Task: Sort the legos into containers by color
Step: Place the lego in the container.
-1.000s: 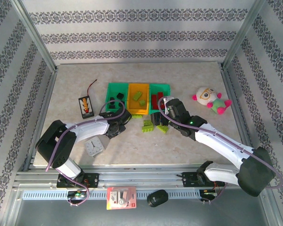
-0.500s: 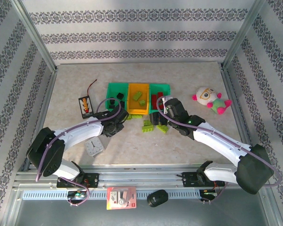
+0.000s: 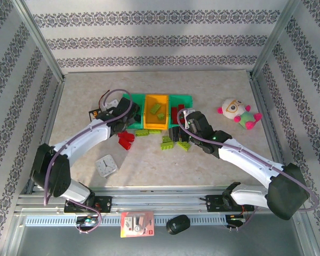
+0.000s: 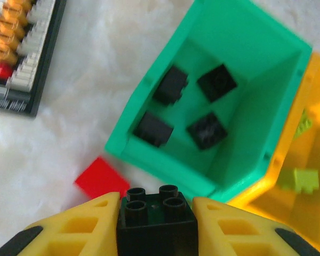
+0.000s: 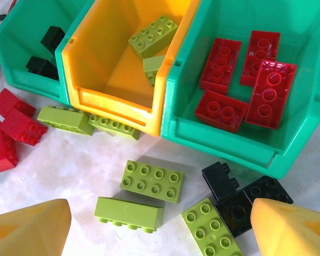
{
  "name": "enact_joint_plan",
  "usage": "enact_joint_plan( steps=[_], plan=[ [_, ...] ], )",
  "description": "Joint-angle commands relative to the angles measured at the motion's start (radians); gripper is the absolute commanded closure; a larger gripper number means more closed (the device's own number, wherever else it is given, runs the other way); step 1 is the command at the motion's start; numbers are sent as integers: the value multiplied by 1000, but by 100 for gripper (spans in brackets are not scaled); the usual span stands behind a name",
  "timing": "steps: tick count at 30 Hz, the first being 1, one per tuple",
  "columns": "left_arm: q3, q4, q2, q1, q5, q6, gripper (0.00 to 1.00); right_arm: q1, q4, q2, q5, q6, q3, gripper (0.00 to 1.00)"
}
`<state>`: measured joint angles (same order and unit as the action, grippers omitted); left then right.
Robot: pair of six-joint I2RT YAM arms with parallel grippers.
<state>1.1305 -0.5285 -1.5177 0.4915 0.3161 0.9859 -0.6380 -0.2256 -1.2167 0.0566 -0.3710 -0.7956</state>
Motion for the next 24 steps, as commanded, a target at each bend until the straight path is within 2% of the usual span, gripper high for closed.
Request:
enact_joint_plan(
  steps=[1, 7, 11, 14, 21, 22, 24],
  plan=[
    [87, 59, -107, -39, 21, -113, 66, -11, 20, -10, -20, -19, -10, 12],
    [241, 33, -280, -64, 9, -163, 65, -11, 15, -2, -15, -23, 2, 12],
    [282, 24, -343, -77, 2, -161, 61, -10, 4, 2, -20, -23, 6, 12],
    [277, 42, -330, -77, 8, -173, 49, -10, -25, 3, -18, -24, 3, 12],
    [204, 103, -175, -68, 12, -272, 7, -40, -98, -32, -9, -45, -3, 11],
    [189, 116, -151, -64, 11, -303, 2, -49, -105, -42, -5, -54, -8, 11],
    [142, 156, -97, -55, -13, -396, 1, -82, -109, -66, 10, -67, -14, 11]
  ],
)
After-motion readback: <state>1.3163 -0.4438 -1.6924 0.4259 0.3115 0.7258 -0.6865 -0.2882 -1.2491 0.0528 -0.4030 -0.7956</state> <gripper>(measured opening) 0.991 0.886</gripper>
